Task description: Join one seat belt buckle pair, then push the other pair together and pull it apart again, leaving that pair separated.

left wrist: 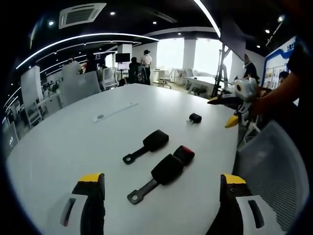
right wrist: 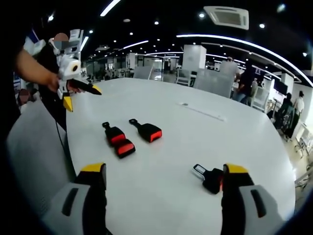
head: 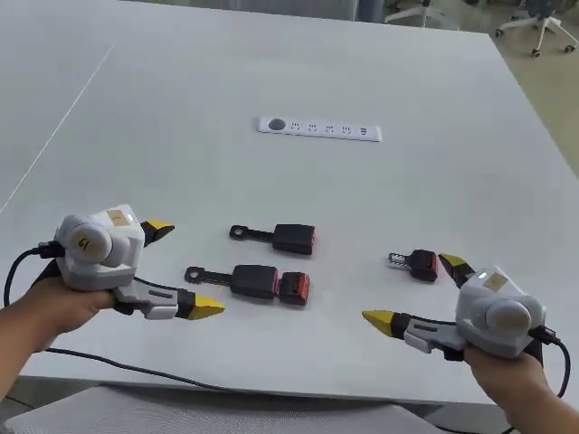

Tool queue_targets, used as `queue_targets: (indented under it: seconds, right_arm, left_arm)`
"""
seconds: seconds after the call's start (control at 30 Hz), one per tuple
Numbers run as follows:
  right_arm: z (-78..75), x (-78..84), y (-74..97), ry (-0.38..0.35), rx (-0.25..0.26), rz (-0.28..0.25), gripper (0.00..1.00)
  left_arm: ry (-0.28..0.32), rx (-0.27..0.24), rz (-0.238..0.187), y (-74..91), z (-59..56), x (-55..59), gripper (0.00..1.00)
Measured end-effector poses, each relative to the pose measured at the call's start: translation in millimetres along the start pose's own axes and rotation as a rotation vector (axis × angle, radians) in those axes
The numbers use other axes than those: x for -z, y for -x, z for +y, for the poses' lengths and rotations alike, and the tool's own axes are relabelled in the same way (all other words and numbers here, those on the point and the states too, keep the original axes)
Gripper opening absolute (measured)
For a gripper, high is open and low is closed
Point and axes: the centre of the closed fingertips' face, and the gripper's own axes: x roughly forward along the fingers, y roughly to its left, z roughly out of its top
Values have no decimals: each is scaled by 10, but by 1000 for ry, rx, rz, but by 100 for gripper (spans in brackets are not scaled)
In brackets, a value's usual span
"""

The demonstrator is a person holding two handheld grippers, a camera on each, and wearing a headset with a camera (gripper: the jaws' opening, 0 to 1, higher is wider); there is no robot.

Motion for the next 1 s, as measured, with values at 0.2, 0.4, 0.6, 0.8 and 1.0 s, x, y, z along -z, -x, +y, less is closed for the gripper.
queue_targets:
  seconds: [0.2,0.4,0.6,0.8,1.0]
  right_arm:
    - [44,59,6,-12,14,6,100]
    - [85,81,-8,-15,17,10,100]
    - [72,44,2,-35,28,-3,100]
    - [40,74,45,-32,38,-1,100]
    - [8,134,101,-36,44,8,100]
  left_arm:
    - [28,-14,-5,92,31,95,100]
    - [50,-28,-9,155,49,174,100]
    - [68,-49,-25,198,83,168,100]
    - [85,-55,-28,210,76,186,100]
    - [83,-60,-27,218,83,189,100]
